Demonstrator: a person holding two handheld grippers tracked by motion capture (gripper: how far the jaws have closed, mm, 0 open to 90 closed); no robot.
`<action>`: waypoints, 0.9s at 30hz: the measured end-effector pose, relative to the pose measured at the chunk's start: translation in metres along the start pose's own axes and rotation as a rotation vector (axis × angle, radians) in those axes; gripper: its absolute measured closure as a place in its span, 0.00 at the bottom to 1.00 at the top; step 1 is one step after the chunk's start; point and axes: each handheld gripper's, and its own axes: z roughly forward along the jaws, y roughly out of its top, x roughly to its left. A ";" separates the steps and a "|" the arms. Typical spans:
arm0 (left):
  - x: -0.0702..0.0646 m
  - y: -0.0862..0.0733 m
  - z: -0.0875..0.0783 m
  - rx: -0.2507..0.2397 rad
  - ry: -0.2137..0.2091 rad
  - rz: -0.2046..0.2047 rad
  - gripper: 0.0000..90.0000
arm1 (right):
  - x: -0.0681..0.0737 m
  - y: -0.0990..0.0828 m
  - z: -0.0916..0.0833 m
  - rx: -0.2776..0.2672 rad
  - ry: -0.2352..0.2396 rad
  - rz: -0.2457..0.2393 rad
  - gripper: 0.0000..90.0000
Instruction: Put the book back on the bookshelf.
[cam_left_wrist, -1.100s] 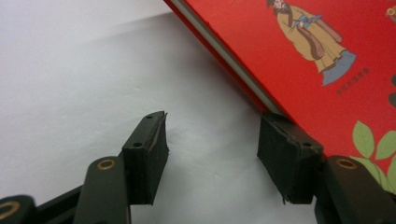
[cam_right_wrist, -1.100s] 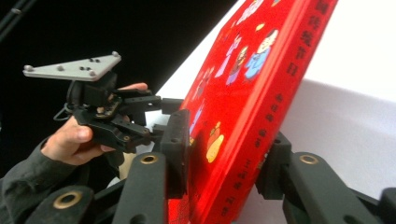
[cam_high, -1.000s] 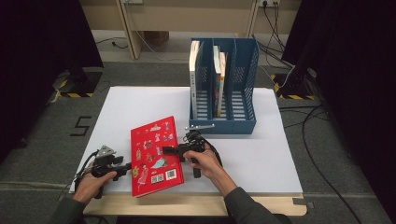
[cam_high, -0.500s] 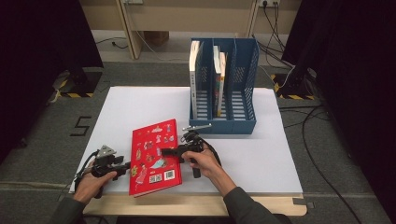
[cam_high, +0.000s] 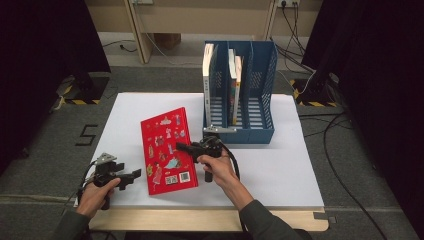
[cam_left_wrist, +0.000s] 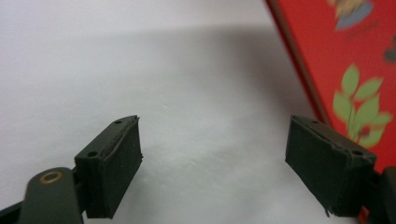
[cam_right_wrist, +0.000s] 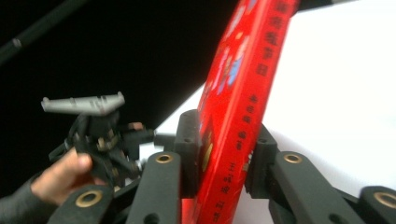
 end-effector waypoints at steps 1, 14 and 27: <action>0.000 0.000 0.001 0.005 0.013 0.012 0.20 | 0.001 0.003 -0.001 -0.026 0.003 -0.009 0.83; 0.005 -0.003 0.005 0.032 0.075 0.069 0.19 | 0.016 0.025 -0.004 -0.152 -0.037 -0.130 0.84; 0.001 -0.006 0.007 0.039 0.112 0.148 0.18 | 0.017 0.035 -0.012 -0.278 -0.089 -0.261 0.83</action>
